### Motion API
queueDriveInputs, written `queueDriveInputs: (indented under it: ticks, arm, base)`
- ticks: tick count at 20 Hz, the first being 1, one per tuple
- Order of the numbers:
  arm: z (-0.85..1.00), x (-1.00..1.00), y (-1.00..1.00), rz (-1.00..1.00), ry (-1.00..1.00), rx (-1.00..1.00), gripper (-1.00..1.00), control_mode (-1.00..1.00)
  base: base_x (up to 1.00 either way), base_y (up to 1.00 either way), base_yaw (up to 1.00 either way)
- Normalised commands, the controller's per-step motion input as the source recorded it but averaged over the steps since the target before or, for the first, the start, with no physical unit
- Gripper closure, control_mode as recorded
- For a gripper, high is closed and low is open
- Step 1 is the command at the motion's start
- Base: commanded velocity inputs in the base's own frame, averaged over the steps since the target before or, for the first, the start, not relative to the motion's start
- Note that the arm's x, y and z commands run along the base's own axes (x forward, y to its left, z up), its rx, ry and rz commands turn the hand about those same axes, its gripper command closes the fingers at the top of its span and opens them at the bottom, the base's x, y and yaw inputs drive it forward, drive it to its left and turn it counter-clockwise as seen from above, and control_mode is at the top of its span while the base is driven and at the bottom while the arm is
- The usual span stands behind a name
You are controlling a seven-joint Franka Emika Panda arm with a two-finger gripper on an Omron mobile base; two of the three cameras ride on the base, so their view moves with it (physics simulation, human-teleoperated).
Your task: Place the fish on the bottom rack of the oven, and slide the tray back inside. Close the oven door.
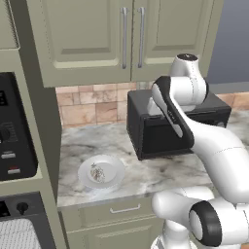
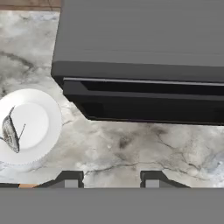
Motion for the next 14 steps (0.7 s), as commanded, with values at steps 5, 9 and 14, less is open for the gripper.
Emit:
queueDriveInputs:
  ticks: [5,9,14]
  arm:
    - [-0.32,-0.26,0.4,0.06,0.05,0.0,-1.0,-1.0]
    - [-0.62,-0.49,0.98,0.02,0.0,0.01,-1.0,-1.0]
    - [-0.57,-0.48,0.89,0.04,0.04,0.07,-1.0,-1.0]
  base:
    - [0.0,0.0,0.0]
    - [0.0,0.0,0.0]
    - [0.0,0.0,0.0]
